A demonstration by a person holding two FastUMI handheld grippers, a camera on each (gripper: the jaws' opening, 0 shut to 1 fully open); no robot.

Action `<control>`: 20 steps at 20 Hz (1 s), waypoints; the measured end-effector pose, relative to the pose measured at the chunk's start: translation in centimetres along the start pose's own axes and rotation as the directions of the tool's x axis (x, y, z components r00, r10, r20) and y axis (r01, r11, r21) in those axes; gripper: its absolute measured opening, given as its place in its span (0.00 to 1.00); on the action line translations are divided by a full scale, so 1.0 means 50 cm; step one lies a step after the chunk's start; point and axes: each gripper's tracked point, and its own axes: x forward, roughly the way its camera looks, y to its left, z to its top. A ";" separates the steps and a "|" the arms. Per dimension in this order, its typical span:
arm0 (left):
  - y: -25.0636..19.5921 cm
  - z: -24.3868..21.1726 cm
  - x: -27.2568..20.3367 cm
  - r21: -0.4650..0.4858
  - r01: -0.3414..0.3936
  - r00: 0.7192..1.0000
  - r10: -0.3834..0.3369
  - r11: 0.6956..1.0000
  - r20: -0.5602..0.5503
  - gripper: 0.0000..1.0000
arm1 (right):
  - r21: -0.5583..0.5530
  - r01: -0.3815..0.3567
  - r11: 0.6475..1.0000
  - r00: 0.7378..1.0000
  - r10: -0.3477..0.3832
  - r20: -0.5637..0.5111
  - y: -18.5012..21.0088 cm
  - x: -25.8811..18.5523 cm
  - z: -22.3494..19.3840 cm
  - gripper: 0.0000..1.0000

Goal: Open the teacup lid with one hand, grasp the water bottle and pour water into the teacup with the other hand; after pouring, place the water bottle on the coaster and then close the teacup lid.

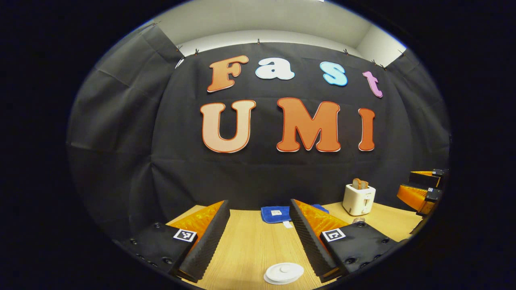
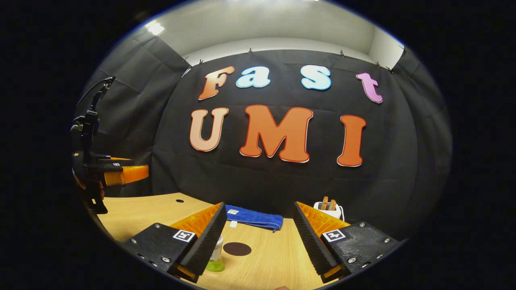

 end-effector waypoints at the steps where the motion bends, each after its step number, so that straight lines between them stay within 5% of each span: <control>1: -0.008 -0.023 0.000 0.012 0.018 0.999 -0.018 1.000 -0.027 0.95 | 0.009 -0.016 1.000 1.000 0.016 -0.013 0.008 0.001 -0.009 0.99; 12: -0.078 -0.238 -0.003 -0.023 0.180 0.953 -0.180 0.983 -0.245 0.98 | 0.030 -0.085 0.996 0.992 0.087 -0.092 0.041 0.000 -0.095 0.99; 20: -0.097 -0.328 -0.007 0.036 0.227 0.929 -0.206 0.973 -0.309 0.96 | 0.011 -0.095 0.995 0.984 0.095 -0.149 0.049 0.002 -0.149 0.99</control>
